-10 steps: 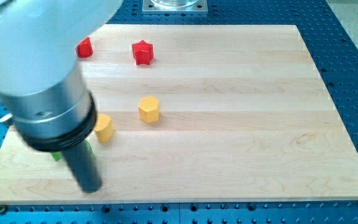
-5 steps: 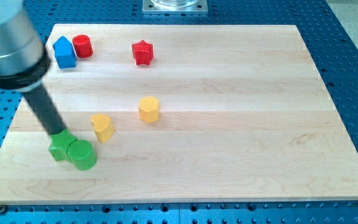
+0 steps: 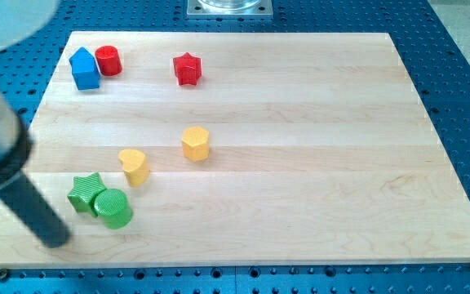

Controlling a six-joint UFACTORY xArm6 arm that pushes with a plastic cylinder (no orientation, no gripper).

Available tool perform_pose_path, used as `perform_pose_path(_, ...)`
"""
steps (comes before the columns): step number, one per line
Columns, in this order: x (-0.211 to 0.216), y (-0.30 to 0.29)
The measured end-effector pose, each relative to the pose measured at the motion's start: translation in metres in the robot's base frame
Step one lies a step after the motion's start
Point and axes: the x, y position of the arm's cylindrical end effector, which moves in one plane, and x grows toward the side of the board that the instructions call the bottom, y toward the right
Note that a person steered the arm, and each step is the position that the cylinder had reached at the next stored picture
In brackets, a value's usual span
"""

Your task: Move the green circle close to the hexagon

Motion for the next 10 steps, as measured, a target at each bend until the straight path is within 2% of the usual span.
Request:
perform_pose_path(1, -0.040, 0.055)
perform_pose_path(2, -0.075, 0.080)
perform_pose_path(4, -0.076, 0.081)
perform_pose_path(5, -0.080, 0.106)
perform_pose_path(7, -0.022, 0.069)
perform_pose_path(8, 0.003, 0.085)
perform_pose_path(9, -0.039, 0.130)
perform_pose_path(10, -0.044, 0.131)
